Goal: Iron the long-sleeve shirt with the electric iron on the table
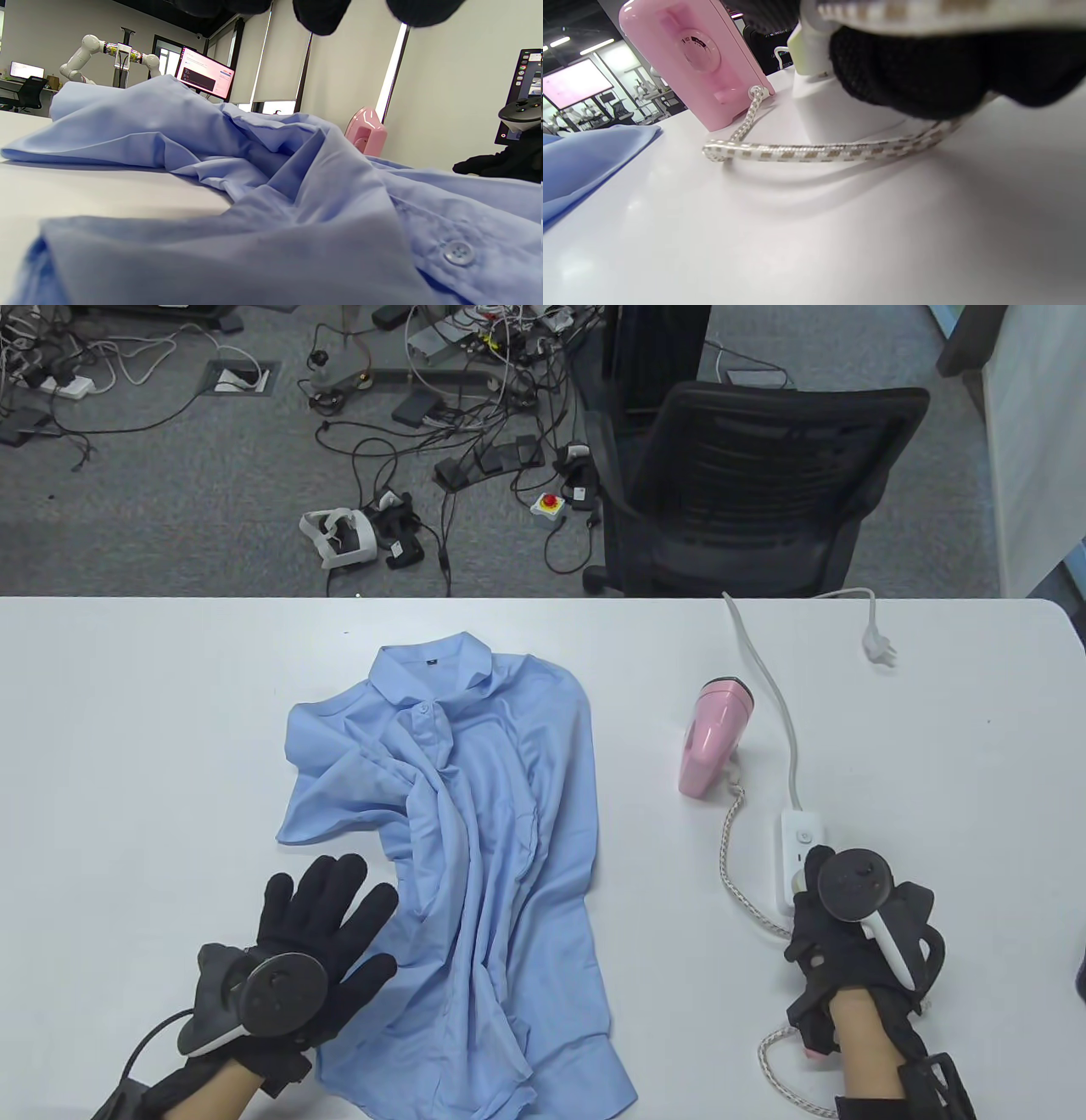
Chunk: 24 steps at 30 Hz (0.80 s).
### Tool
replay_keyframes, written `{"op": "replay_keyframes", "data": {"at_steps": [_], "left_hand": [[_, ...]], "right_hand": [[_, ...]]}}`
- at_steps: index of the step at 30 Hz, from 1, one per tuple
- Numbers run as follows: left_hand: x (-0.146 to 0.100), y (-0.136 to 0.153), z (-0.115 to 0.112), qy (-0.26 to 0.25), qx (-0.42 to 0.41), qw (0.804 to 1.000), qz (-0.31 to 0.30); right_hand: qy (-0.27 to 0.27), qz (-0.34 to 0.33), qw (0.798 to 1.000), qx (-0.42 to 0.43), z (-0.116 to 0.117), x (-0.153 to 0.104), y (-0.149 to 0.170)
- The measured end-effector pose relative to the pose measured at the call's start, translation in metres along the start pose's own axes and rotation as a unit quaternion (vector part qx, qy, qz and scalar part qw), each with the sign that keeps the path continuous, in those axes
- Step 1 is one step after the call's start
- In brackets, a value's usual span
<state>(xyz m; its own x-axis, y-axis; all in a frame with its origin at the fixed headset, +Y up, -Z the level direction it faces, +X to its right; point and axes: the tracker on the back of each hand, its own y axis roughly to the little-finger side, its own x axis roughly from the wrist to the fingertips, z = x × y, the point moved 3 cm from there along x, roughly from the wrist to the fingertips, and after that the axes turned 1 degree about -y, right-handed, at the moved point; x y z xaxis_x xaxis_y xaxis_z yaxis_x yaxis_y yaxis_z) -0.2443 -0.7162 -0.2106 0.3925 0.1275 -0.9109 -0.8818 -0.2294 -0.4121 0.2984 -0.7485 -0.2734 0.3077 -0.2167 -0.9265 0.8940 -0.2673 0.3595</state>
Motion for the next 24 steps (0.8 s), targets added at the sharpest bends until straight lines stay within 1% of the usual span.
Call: {"op": "replay_keyframes", "data": {"at_steps": [2, 3, 5, 7, 9, 11, 13, 15, 17, 19, 20, 22, 23, 24], "left_hand": [[0.001, 0.001, -0.001, 0.004, 0.0, 1.0, 0.004], [0.001, 0.002, -0.001, 0.004, -0.001, 1.0, 0.006], [0.001, 0.004, -0.002, 0.006, -0.008, 1.0, 0.013], [0.001, 0.004, -0.002, 0.006, -0.009, 1.0, 0.014], [0.0, 0.002, -0.002, 0.006, -0.012, 1.0, 0.008], [0.0, -0.002, -0.002, 0.007, -0.01, 1.0, 0.002], [-0.002, -0.005, 0.002, -0.002, -0.004, 1.0, -0.004], [-0.004, -0.005, 0.009, -0.021, -0.006, 1.0, -0.005], [-0.006, -0.002, 0.013, -0.036, -0.014, 0.999, 0.001], [-0.005, 0.002, 0.013, -0.036, -0.021, 0.999, 0.005], [-0.004, 0.004, 0.011, -0.028, -0.027, 0.999, 0.007], [-0.003, 0.006, 0.006, -0.009, -0.041, 0.999, 0.008], [-0.002, 0.007, 0.004, 0.0, -0.05, 0.999, 0.01], [-0.002, 0.007, 0.003, 0.0, -0.053, 0.999, 0.012]], "right_hand": [[0.001, 0.003, 1.0, -0.018, 0.002, 0.003, -0.003], [-0.008, 0.008, 1.0, -0.029, 0.001, 0.005, -0.004], [-0.004, 0.008, 0.999, -0.035, 0.002, 0.005, -0.006], [-0.001, 0.005, 1.0, -0.02, 0.002, 0.005, -0.003], [-0.016, 0.007, 1.0, 0.008, 0.004, 0.006, 0.0], [-0.021, 0.012, 1.0, 0.002, 0.003, 0.007, 0.0], [-0.019, 0.02, 1.0, -0.006, 0.002, 0.007, -0.002], [-0.004, 0.037, 0.999, -0.011, -0.002, 0.007, -0.003], [-0.015, 0.055, 0.998, -0.016, -0.004, 0.01, -0.004], [-0.016, 0.065, 0.998, -0.019, -0.004, 0.014, -0.004], [-0.016, 0.068, 0.997, -0.027, -0.002, 0.018, -0.005], [-0.056, 0.094, 0.993, -0.05, -0.001, 0.024, -0.005], [-0.09, 0.111, 0.988, -0.059, -0.002, 0.026, -0.006], [-0.106, 0.121, 0.985, -0.061, -0.002, 0.027, -0.008]]}}
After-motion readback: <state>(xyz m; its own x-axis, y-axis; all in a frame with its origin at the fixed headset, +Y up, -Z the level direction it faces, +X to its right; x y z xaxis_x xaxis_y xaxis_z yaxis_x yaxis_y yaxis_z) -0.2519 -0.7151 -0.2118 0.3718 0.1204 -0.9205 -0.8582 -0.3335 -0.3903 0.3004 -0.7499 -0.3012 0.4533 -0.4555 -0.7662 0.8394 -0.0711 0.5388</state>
